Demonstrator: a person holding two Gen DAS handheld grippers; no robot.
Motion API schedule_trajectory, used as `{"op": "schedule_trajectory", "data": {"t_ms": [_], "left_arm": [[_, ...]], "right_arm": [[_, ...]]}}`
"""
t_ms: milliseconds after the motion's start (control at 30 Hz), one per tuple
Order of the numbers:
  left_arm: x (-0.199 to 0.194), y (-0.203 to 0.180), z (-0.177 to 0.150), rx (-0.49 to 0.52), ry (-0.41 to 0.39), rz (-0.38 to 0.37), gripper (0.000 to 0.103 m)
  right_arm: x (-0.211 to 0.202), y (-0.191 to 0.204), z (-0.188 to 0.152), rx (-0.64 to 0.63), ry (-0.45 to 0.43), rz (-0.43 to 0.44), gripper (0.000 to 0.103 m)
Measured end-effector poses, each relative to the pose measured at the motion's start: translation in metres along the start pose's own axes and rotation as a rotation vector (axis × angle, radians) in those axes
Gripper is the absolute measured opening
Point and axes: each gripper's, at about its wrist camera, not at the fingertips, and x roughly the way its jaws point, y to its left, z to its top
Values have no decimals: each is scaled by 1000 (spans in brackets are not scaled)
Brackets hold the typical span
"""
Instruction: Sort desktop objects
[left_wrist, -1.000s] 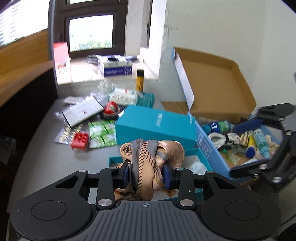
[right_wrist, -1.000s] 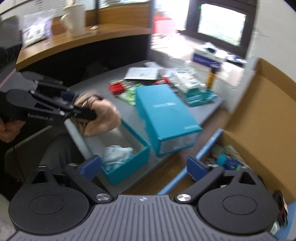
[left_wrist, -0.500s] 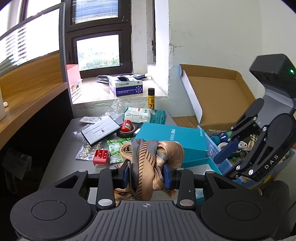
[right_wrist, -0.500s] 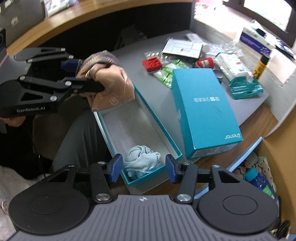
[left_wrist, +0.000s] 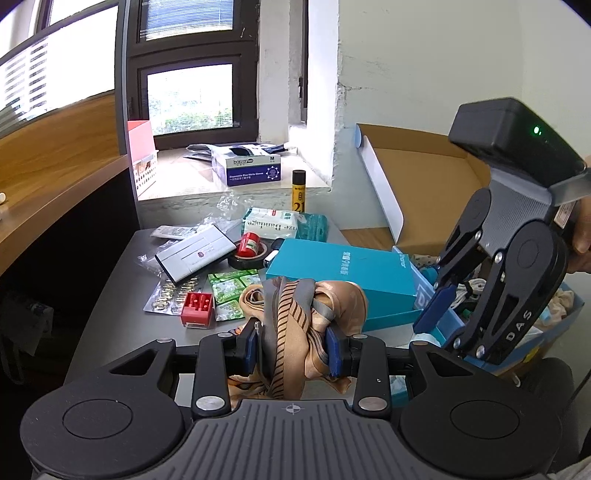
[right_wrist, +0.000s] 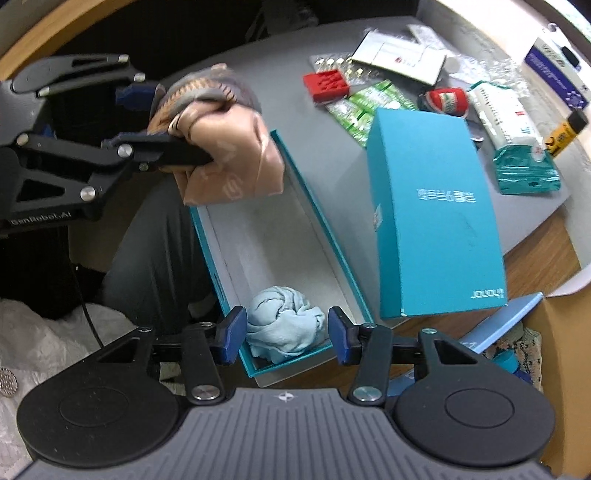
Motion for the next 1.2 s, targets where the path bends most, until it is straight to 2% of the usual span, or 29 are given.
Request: {"op": "schedule_trajectory", "data": {"t_ms": [167,367,667,800,1000,1200], "left_arm": [[-1,4,-1,-13,-9,-3,39],[1,7,-1,-26,-7,-10,39],[2,1,3,-39,-16,-26,39],[2,-5,7,-39,-23,-34,39],[3,-20,15,-25,-37,-63,39],[7,-36,22,-20,-44,-92,39]], "right_arm": [[8,-1,3,14,28,24,42],[2,-2,-6,60,-27,33,30],[-34,-9,-28,152,-176,22,29],[-57,-13,-42,196,-268,2,29],[-85,-22,-76,292,-369,-31,29],[-94,-37,-119,409,-416,-72,29]]}}
